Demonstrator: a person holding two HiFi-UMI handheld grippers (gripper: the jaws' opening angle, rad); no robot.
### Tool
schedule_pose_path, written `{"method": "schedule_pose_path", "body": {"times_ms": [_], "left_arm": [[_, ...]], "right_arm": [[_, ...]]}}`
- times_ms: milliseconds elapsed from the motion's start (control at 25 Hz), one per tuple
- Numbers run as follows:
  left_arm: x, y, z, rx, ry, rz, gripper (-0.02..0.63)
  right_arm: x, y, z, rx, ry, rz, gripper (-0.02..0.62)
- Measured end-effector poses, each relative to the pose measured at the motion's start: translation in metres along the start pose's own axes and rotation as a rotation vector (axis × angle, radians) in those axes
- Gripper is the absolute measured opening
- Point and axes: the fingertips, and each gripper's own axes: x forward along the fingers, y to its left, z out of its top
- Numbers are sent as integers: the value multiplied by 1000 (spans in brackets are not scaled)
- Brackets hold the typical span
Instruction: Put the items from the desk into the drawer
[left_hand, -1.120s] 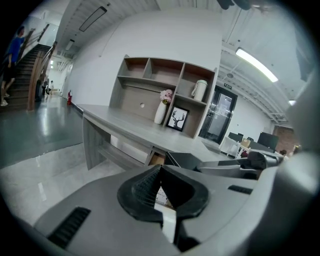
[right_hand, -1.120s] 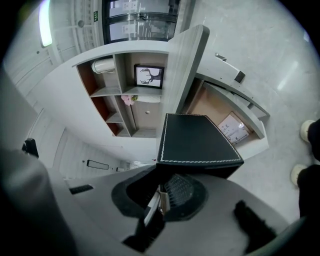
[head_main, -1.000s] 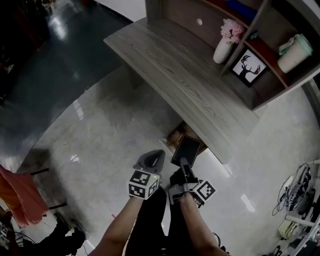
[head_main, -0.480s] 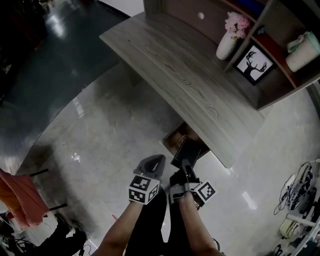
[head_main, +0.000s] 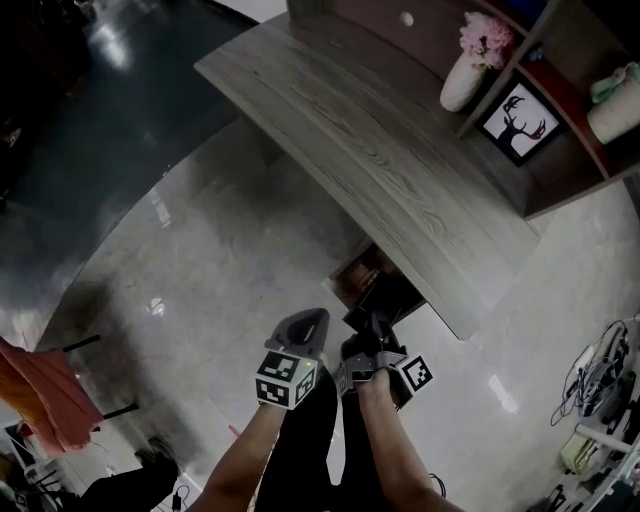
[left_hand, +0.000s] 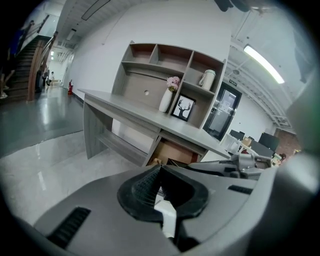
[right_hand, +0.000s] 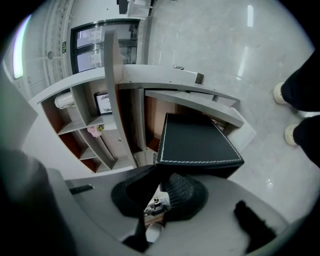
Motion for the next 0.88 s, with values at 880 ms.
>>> {"method": "schedule_pose_path", "body": {"times_ms": [880], "left_arm": [[-1, -6, 9, -11, -8, 4, 11]], "right_arm": [[16, -13, 27, 278, -84, -39, 181]]}}
